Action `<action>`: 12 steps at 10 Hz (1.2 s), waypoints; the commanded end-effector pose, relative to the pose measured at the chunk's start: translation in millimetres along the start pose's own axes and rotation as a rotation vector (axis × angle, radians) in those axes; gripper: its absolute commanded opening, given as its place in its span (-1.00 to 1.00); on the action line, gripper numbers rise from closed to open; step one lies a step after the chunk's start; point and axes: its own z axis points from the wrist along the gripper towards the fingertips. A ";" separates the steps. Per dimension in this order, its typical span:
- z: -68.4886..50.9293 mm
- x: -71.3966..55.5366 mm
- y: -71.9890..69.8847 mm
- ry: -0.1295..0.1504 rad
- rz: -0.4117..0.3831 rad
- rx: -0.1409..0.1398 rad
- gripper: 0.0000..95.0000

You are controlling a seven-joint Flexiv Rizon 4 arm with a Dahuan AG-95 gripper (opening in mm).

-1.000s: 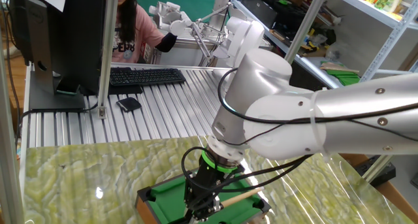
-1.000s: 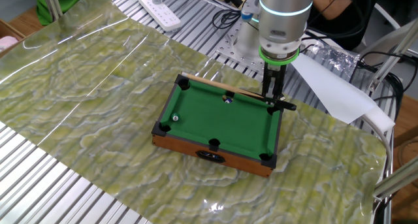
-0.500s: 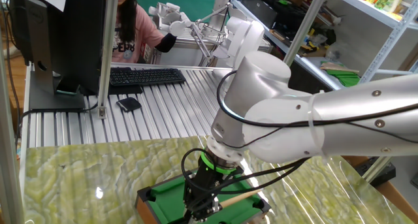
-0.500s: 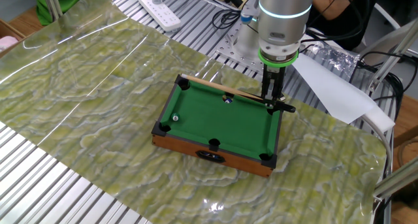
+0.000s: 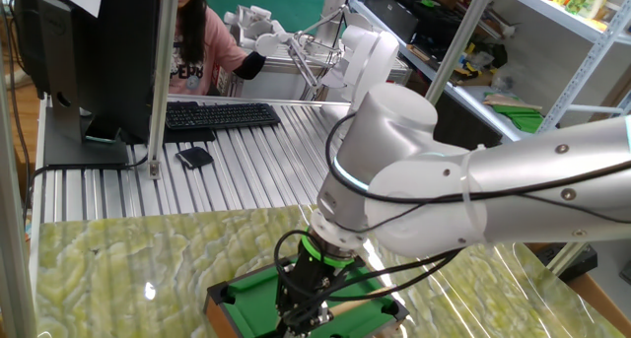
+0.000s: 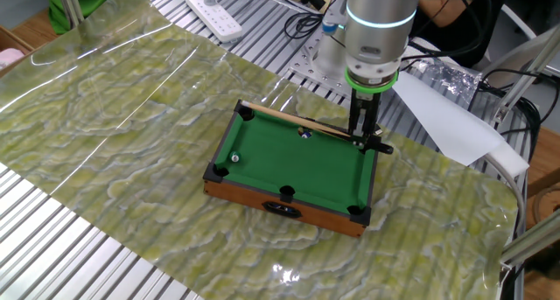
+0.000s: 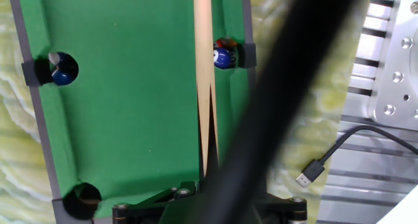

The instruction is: Hit the pool ball

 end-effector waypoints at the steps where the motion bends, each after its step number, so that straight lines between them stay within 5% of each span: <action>1: 0.4 -0.5 -0.1 -0.001 0.004 -0.001 -1.00; 4: 2.2 -0.8 0.4 0.001 0.001 -0.004 -1.00; 5: 2.9 -0.9 0.7 0.001 0.002 -0.005 -0.60; 12: -0.4 -0.9 -0.3 0.000 -0.002 -0.003 -0.60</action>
